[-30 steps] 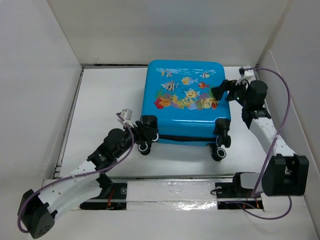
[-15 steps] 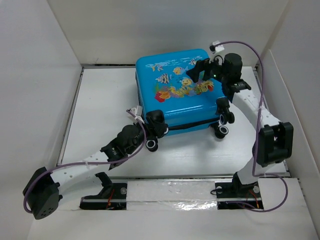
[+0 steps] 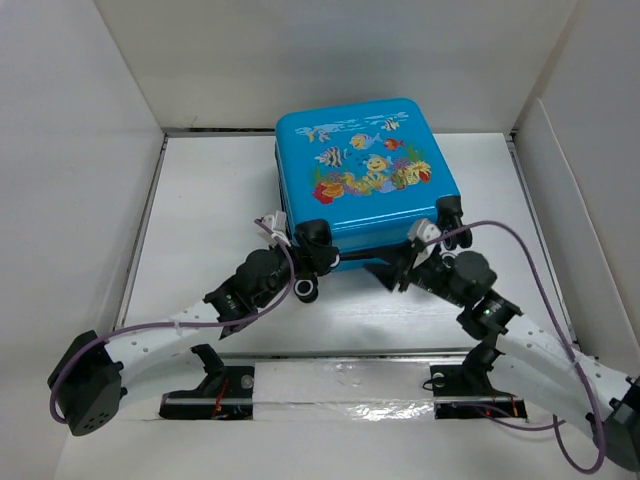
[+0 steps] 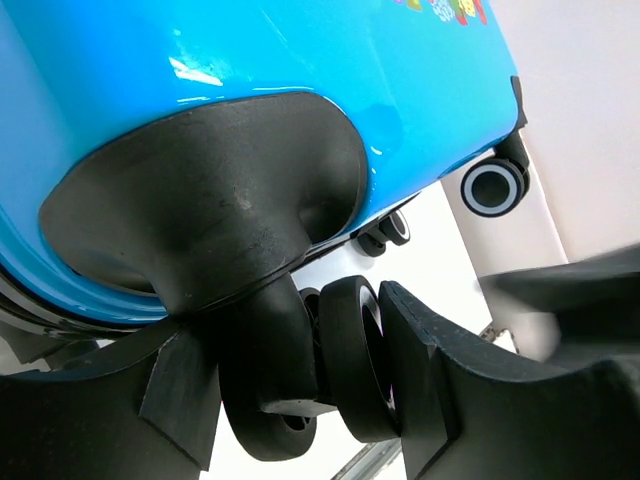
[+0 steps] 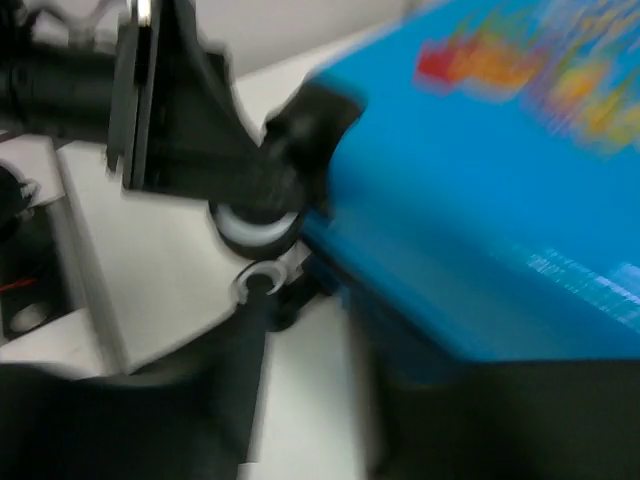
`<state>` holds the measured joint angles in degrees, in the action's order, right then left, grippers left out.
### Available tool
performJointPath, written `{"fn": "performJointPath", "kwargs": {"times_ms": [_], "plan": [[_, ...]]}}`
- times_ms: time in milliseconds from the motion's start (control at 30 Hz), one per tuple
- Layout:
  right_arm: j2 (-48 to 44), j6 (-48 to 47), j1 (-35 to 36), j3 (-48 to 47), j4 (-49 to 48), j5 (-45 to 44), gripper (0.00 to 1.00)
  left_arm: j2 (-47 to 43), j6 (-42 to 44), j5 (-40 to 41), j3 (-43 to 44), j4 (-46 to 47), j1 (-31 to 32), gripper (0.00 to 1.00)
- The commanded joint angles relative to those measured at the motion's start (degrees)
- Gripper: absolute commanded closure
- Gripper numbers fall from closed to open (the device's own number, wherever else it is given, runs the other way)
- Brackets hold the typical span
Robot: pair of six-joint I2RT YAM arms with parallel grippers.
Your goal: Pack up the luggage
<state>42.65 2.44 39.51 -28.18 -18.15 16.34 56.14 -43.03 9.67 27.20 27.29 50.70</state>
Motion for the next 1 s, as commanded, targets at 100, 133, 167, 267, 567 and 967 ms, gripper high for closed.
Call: {"fn": "performJointPath", "kwargs": {"times_ms": [100,133,167,267,567,967], "plan": [[6.20,-1.73,11.46,2.01,-6.10,-5.69,0.19,-2.35,-0.04,-13.10,-0.30,12.08,3.18,0.39],[7.61,-3.65,12.60,1.12,-6.11,-7.36,0.15,-2.61,-0.22,-12.93,-0.31,12.00,3.18,0.37],[10.40,-4.10,14.18,0.33,-6.45,-8.33,0.09,-2.79,-0.65,-12.92,-0.48,11.82,3.18,0.35],[14.46,-4.46,14.19,-2.48,-8.73,-10.27,0.01,-3.49,-1.27,-12.83,-0.74,11.30,3.18,0.30],[23.87,-3.84,15.25,-5.47,-17.79,-13.88,0.00,-6.91,-2.15,-11.08,-2.06,9.28,3.71,0.27],[28.10,-4.37,16.39,-5.74,-26.85,-16.07,0.00,-8.76,-1.19,-7.48,-2.68,6.47,3.71,0.23]]}}
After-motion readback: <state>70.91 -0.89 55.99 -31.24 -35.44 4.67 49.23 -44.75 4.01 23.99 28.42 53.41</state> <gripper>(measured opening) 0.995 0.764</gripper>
